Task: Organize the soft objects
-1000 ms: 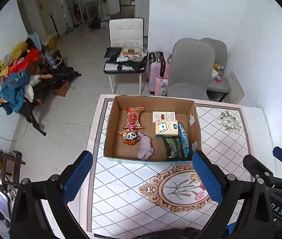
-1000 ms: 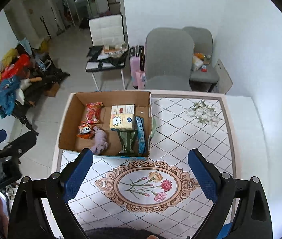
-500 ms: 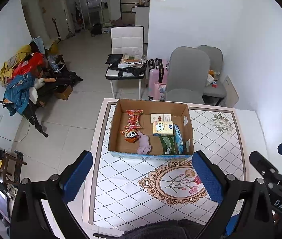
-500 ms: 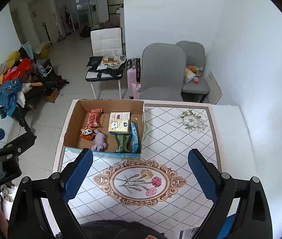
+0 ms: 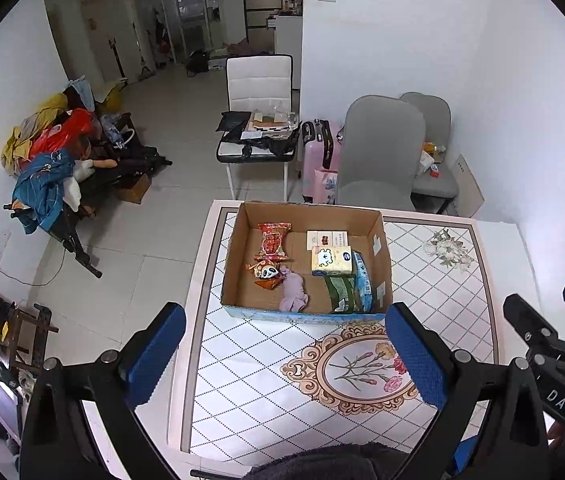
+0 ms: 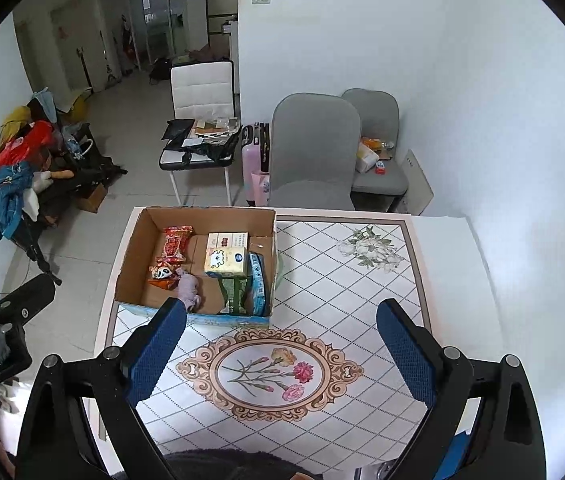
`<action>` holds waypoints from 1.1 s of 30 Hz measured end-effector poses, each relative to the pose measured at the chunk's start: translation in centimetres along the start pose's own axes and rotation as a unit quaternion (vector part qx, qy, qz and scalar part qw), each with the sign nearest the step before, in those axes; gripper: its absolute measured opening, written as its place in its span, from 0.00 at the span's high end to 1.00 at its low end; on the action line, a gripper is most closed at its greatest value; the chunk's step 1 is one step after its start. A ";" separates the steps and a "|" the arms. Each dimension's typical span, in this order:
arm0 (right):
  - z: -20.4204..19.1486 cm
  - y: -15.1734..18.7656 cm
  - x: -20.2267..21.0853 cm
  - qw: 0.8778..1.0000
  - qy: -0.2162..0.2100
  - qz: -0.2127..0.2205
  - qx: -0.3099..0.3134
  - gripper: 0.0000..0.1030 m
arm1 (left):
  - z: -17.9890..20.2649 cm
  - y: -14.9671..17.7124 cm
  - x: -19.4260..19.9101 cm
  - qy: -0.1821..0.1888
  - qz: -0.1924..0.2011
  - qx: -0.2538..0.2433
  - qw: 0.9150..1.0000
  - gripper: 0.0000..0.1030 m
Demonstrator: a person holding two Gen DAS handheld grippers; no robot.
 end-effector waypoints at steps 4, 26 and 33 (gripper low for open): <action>0.5 -0.2 -0.1 1.000 0.004 0.002 -0.006 0.05 | 0.1 0.1 -0.1 -0.003 0.001 -0.001 1.000 0.01; 1.0 0.1 0.0 1.000 0.007 -0.001 -0.008 0.05 | 0.6 0.3 -0.1 -0.001 -0.001 -0.008 1.000 0.01; 0.9 0.1 0.2 1.000 0.007 -0.001 -0.009 0.05 | 0.6 0.4 -0.1 -0.001 -0.003 -0.008 1.000 0.01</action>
Point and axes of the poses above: each gripper's, at about its wrist camera, not at the fingertips, and x roughly against the way its jaws point, z to its right, y to its underside, the point moved 5 cm from there along -x, roughly the way its jaws point, and after that the axes turned 10 degrees about -x, right-handed, at the moved point
